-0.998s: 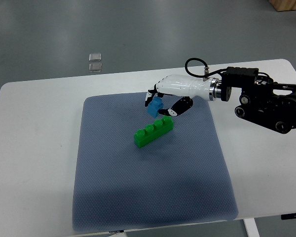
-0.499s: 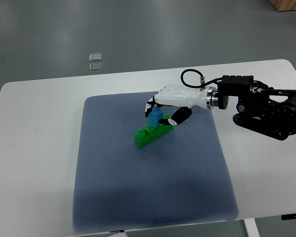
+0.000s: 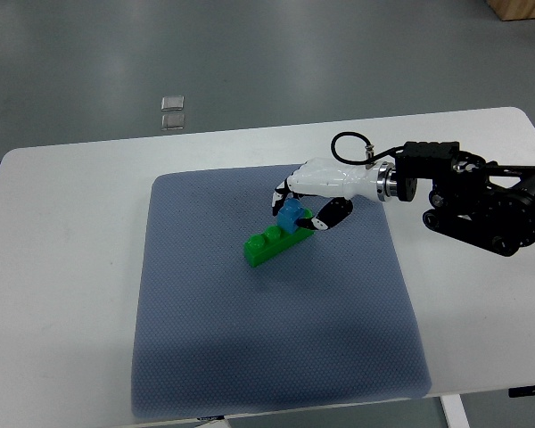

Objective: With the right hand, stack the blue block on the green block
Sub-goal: 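Lower the blue block onto the green block's studs and press down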

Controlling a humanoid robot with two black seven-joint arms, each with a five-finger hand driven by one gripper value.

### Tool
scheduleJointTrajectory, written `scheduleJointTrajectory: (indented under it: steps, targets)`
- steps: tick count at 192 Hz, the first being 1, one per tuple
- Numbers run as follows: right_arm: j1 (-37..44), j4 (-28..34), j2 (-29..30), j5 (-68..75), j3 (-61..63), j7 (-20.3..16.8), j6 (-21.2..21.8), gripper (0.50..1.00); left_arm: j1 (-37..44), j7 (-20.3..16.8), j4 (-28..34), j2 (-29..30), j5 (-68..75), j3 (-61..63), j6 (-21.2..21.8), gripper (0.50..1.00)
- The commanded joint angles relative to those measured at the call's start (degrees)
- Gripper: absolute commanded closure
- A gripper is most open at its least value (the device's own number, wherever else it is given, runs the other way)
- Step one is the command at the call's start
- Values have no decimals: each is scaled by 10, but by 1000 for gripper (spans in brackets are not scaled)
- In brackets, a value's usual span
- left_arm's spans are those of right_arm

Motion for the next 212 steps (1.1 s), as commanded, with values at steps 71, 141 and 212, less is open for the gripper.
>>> scheduleJointTrajectory:
  steps: [71, 141, 212]
  targets:
    - [-11, -16, 19, -10, 0, -5, -1, 975, 0, 0, 0, 0, 0, 0, 0, 500]
    - [-19, -37, 30, -17, 0, -7, -6, 998, 0, -1, 0, 0, 0, 0, 0, 500]
    - [-18, -37, 28, -16, 0, -7, -10, 938, 0, -1, 0, 0, 0, 0, 0, 500]
